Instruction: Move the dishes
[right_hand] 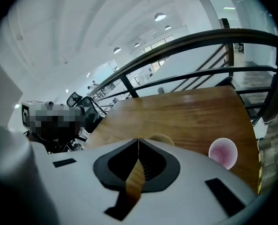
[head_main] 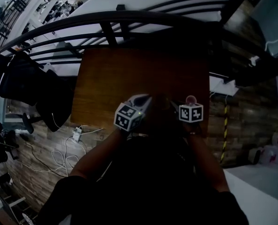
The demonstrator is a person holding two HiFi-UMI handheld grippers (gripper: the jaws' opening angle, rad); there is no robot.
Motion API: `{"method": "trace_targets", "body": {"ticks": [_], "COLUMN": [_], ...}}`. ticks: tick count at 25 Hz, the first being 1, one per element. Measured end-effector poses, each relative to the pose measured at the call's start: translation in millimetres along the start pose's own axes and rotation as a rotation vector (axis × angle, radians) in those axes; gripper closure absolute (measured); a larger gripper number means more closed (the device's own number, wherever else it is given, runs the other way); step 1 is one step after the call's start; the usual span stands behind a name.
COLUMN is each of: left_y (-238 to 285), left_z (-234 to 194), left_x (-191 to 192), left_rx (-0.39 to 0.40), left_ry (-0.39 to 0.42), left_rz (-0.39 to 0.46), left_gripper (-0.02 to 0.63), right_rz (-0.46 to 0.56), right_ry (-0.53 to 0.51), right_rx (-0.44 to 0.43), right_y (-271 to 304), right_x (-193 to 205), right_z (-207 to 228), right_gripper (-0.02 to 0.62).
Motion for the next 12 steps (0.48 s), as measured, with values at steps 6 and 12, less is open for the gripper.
{"method": "trace_targets", "body": {"ticks": [6, 12], "left_y": [0.3, 4.0], "left_z": [-0.4, 7.2], "left_x": [-1.0, -3.4], "left_rx": [0.014, 0.048], "left_ry": [-0.005, 0.008], "left_rz": [-0.004, -0.004], "left_gripper": [0.612, 0.611], "right_rz": [0.012, 0.038], "right_ry": [-0.042, -0.030], "right_rx": [0.002, 0.024], "right_y": [-5.5, -15.4], "right_x": [-6.6, -4.9], "right_z": [-14.0, -19.3], "right_gripper": [0.583, 0.583]}}
Point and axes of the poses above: the fingertips, and each gripper's own axes: y forward along the fingers, z to its right, x out of its underside, the point moved 6 cm from there along -y, backward along the fingers, and after that the axes turned 3 degrees about -x, right-handed, at the moved point
